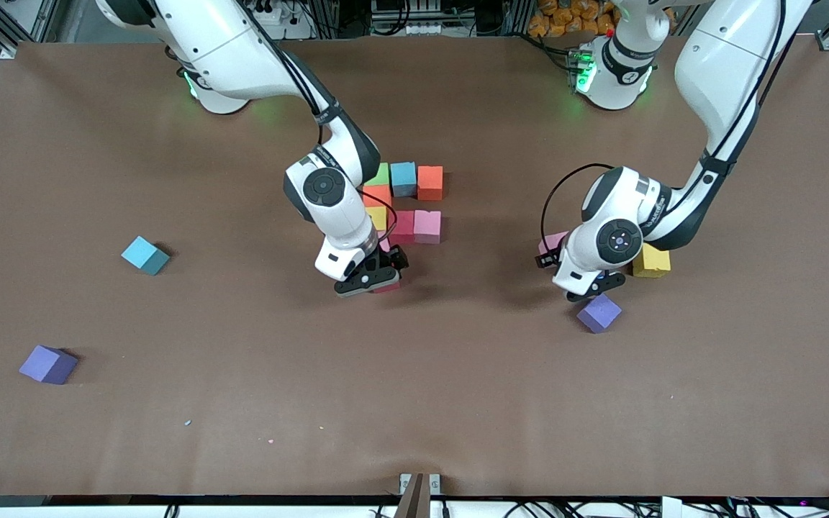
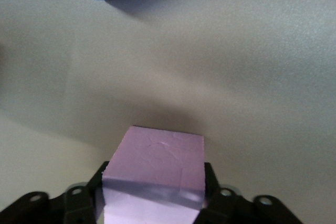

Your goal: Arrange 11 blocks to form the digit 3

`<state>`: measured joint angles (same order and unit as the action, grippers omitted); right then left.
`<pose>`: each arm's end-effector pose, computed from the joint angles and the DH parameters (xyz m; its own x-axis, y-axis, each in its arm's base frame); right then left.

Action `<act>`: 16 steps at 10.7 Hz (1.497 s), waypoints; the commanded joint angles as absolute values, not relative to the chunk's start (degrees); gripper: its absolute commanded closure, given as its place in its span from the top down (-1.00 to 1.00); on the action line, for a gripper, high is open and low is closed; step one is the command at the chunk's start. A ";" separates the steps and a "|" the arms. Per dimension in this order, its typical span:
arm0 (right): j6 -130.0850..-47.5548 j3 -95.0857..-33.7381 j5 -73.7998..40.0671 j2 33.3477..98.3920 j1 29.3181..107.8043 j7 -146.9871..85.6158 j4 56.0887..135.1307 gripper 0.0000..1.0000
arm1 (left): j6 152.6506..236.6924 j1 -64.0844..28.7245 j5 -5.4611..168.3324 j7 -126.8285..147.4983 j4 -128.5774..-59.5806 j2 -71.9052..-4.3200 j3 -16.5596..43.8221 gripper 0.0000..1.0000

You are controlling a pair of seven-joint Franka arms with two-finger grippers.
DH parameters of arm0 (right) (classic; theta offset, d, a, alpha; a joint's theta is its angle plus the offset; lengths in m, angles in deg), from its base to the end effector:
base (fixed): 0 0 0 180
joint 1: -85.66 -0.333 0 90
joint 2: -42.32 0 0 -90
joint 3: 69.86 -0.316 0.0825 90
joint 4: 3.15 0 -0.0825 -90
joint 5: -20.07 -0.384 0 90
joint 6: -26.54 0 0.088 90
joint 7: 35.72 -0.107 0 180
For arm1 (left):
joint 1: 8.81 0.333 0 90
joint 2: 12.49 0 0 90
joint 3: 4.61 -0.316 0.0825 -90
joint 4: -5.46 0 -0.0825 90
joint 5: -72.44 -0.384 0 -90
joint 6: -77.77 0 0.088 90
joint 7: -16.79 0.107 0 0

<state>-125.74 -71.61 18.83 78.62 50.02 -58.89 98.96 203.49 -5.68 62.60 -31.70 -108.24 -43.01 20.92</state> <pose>0.5429 0.4116 0.2238 0.9570 0.2028 0.2073 0.2313 -0.9649 -0.1240 0.5392 -0.2136 0.1982 0.9004 0.3553 -0.2512 0.3368 -0.9346 -0.1144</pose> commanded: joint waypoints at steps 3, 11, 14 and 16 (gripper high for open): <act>-115.53 -72.50 18.22 72.74 55.58 -57.53 97.05 1.00 | 203.28 -6.96 63.74 -39.35 -106.26 -42.90 21.32 -0.72; -108.11 -71.62 18.05 66.85 64.46 -40.58 96.69 1.00 | 201.43 -14.86 68.66 -74.14 -87.27 -52.82 21.32 -0.87; -105.04 -71.62 18.05 64.91 68.51 -33.10 96.78 1.00 | 204.23 -16.98 72.44 -86.00 -85.69 -54.67 21.06 -0.87; -102.41 -71.62 18.05 62.72 70.10 -32.82 96.78 1.00 | 206.61 -19.69 72.44 -91.21 -85.69 -55.55 20.88 -0.87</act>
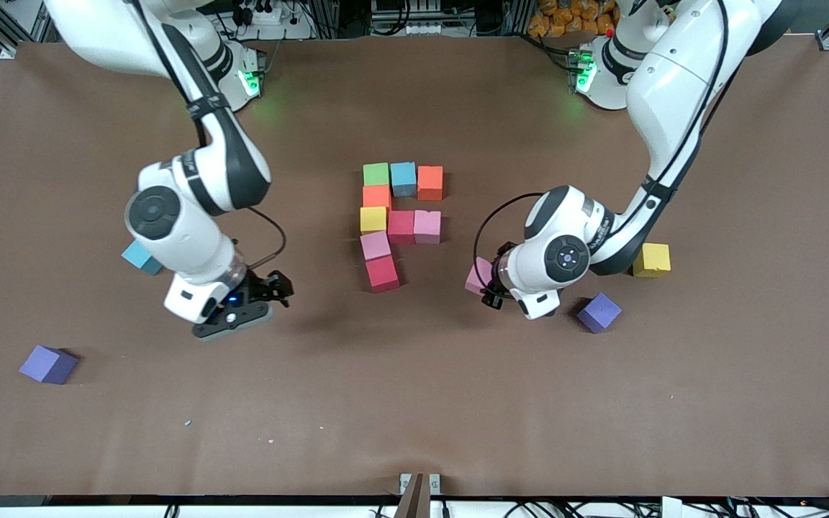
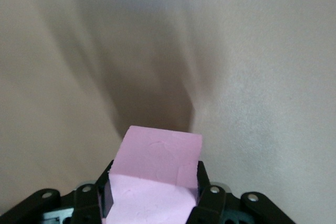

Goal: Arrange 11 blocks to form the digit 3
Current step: 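Carry light pink with the left gripper while the right gripper withdraws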

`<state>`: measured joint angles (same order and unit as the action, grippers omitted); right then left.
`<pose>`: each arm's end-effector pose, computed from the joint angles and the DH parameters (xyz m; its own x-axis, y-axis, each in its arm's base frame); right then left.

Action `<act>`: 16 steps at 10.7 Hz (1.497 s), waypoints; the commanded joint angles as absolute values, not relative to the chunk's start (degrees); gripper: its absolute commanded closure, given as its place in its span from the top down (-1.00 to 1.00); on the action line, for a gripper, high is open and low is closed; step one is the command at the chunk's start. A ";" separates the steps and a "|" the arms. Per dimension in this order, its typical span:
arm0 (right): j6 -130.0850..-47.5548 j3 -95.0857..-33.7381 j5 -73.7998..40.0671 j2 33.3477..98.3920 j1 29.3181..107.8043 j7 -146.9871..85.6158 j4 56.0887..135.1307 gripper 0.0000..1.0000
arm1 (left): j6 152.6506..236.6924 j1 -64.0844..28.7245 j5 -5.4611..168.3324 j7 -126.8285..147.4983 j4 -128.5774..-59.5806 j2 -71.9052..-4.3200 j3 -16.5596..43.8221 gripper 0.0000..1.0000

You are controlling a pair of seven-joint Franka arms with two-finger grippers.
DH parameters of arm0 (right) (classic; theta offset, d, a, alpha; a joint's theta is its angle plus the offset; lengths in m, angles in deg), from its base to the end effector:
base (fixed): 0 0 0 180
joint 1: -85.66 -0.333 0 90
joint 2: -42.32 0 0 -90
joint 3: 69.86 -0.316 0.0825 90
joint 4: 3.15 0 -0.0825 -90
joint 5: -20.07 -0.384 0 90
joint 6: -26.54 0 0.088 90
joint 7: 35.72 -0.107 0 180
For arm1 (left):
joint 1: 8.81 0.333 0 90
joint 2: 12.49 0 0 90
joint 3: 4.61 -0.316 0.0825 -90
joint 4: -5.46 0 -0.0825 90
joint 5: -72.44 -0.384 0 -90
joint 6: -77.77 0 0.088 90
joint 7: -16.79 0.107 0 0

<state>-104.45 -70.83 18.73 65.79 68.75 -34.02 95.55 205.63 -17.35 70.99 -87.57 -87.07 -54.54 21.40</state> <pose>0.6415 0.2063 0.3632 0.9366 0.3147 0.1538 0.3216 -0.9466 -0.0220 0.5879 -0.3552 0.2258 0.2444 0.9362 -0.2527 0.9514 -0.2818 -0.1238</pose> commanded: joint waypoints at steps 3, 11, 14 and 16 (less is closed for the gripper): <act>-97.14 -71.62 18.05 58.77 71.85 -29.75 96.87 1.00 | 211.96 -23.55 72.27 -104.28 -85.77 -56.52 20.71 -0.87; -90.01 -71.44 18.13 50.15 73.62 -27.37 96.70 1.00 | 219.89 -36.47 71.83 -121.98 -86.04 -57.05 11.49 -0.85; -88.43 -70.92 18.05 47.95 74.23 -27.46 96.70 1.00 | 219.98 -36.93 71.83 -122.08 -85.95 -57.40 11.30 -0.85; -84.32 -70.04 18.05 46.89 75.11 -26.67 94.34 1.00 | 219.98 -37.81 71.57 -121.65 -85.86 -57.93 11.21 -0.85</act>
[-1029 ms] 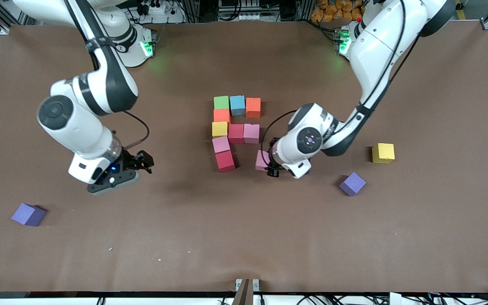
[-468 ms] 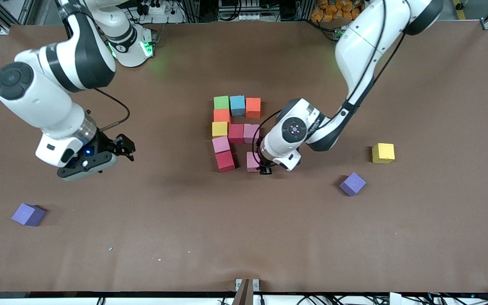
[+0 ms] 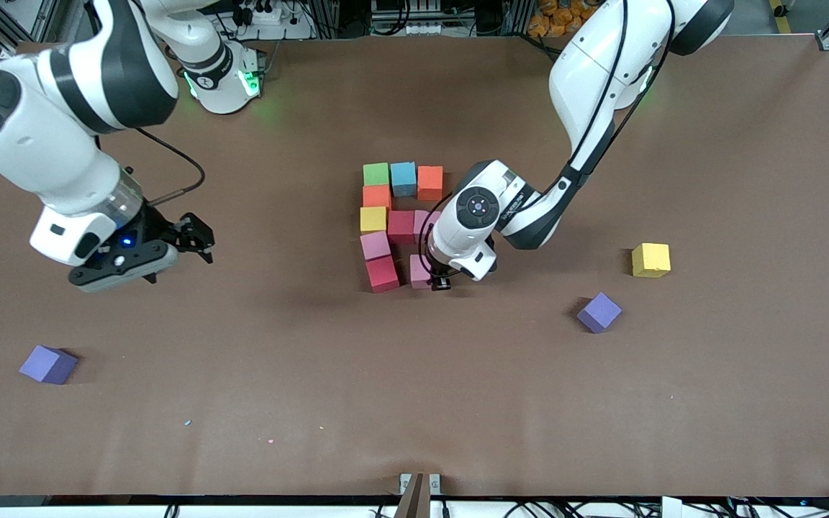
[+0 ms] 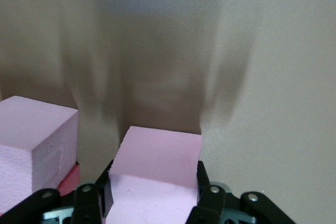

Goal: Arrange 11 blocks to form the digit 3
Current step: 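Carry light pink with the left gripper while the right gripper withdraws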

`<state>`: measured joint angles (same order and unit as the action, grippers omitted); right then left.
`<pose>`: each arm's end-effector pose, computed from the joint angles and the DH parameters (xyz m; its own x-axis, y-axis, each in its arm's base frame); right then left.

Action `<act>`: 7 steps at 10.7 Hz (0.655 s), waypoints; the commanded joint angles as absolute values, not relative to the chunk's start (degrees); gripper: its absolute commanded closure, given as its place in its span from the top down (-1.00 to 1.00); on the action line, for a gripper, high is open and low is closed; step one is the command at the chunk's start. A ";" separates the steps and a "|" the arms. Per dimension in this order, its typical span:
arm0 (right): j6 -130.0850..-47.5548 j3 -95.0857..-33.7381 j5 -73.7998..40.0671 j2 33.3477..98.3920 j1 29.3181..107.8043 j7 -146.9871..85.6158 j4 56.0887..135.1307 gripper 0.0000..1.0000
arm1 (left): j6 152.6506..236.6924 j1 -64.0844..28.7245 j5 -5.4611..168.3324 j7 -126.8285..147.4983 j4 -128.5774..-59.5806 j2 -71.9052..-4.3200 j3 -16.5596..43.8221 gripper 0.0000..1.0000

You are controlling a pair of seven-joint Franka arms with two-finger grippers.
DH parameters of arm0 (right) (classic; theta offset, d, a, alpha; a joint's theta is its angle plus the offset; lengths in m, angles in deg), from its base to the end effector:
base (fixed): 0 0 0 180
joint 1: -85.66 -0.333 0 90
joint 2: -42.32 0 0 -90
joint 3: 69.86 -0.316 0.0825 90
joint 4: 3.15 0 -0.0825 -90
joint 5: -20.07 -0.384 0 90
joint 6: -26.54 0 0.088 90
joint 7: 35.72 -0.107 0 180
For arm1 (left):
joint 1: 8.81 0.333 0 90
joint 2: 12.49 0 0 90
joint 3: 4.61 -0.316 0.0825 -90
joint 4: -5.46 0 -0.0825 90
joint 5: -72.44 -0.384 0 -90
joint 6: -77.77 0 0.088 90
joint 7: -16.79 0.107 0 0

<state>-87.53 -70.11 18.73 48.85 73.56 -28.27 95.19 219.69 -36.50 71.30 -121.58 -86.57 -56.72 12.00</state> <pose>0.5997 0.1327 0.5272 0.9312 0.3268 0.1614 0.3315 -0.9435 -0.0022 0.5254 -0.4720 0.2014 -0.1499 0.9654 -0.2133 0.9883 0.1405 -0.0587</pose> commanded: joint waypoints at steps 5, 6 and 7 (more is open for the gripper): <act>-74.82 -65.21 14.53 41.28 80.03 -16.12 93.79 1.00 | 221.12 -38.78 71.74 -121.46 -85.08 -59.16 11.30 -0.85; -73.76 -64.07 14.53 39.26 80.12 -16.03 95.01 1.00 | 221.12 -38.78 71.74 -121.64 -84.11 -59.77 11.30 -0.85; -72.35 -63.63 14.53 37.50 80.21 -15.94 95.81 1.00 | 221.12 -38.95 71.74 -121.73 -83.15 -60.47 11.30 -0.85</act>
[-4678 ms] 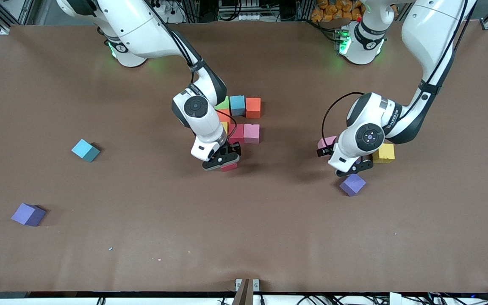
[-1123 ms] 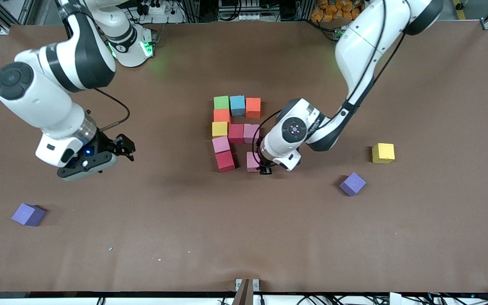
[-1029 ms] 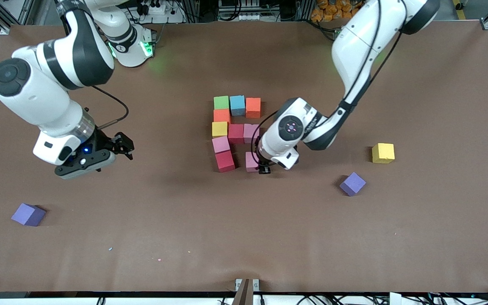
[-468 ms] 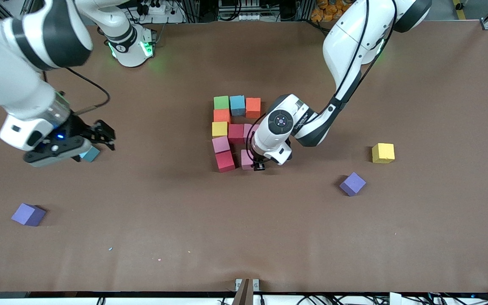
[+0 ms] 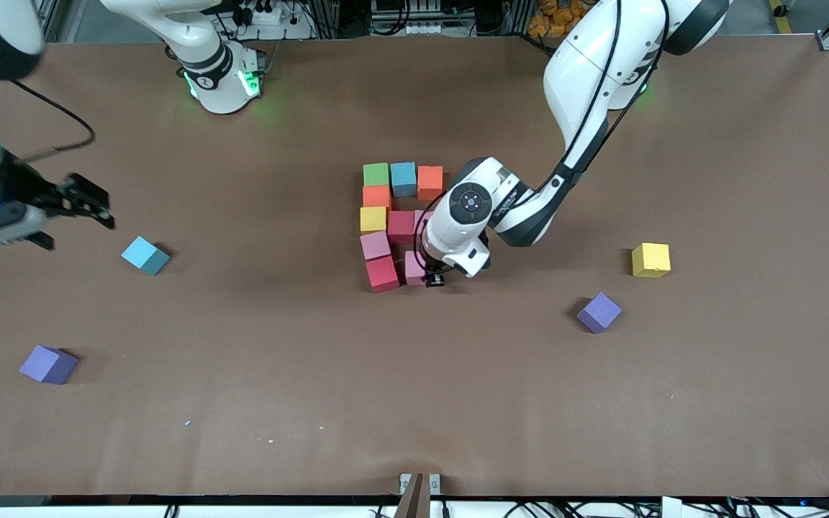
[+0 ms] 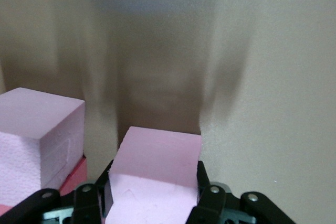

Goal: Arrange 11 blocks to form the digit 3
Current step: 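Carry light pink with the left gripper while the right gripper withdraws, then lower light pink onto the block stack and open the left gripper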

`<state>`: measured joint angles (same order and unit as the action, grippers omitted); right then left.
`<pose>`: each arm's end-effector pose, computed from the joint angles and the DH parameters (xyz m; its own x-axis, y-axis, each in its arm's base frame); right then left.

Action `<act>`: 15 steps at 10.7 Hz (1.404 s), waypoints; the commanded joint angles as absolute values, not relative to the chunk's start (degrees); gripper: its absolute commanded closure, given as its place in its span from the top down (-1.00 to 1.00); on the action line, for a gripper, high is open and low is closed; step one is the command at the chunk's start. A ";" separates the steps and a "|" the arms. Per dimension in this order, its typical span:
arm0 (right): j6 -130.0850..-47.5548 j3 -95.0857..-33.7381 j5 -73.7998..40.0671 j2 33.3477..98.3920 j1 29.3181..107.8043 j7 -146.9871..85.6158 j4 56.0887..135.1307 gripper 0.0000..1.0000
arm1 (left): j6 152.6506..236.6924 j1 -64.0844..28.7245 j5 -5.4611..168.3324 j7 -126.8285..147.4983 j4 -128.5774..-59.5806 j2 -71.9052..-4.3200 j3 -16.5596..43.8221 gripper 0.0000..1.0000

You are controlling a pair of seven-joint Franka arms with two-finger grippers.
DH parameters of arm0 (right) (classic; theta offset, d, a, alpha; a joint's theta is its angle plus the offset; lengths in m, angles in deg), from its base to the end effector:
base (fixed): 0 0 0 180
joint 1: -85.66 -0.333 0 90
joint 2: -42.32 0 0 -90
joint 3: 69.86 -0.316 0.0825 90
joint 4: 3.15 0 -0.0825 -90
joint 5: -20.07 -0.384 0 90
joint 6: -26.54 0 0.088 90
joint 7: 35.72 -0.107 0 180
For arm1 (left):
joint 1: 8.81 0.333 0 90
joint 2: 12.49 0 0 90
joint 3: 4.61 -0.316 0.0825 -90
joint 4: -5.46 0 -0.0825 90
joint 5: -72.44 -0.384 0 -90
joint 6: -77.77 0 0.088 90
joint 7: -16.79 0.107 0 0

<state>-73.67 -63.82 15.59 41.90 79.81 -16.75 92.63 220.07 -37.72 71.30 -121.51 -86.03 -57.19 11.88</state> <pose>0.5670 0.0049 0.5969 0.9457 0.3078 0.1049 0.3139 -0.9483 -0.0470 0.5184 -0.4832 0.2001 -0.1314 0.9668 -0.2190 0.9910 0.1225 -0.0538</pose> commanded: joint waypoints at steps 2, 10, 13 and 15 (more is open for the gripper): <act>-71.55 -63.62 14.62 33.81 81.26 -15.94 99.48 1.00 | 221.21 -38.95 71.83 -121.73 -81.82 -61.53 11.30 -0.85; -73.84 -61.44 15.93 32.91 81.97 -14.37 103.20 1.00 | 221.56 -40.80 71.83 -121.55 -78.22 -63.82 11.13 -0.83; -70.41 -60.81 15.94 33.18 83.11 -14.27 102.41 1.00 | 221.56 -41.50 71.74 -121.47 -78.04 -64.08 11.13 -0.83; -70.32 -61.16 15.94 33.44 83.02 -16.19 101.62 1.00 | 221.56 -41.85 71.74 -121.29 -77.95 -64.17 11.13 -0.83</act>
<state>-71.09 -60.24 15.76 34.52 82.28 -15.05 101.67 220.21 -40.20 71.30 -121.53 -79.64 -61.23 11.66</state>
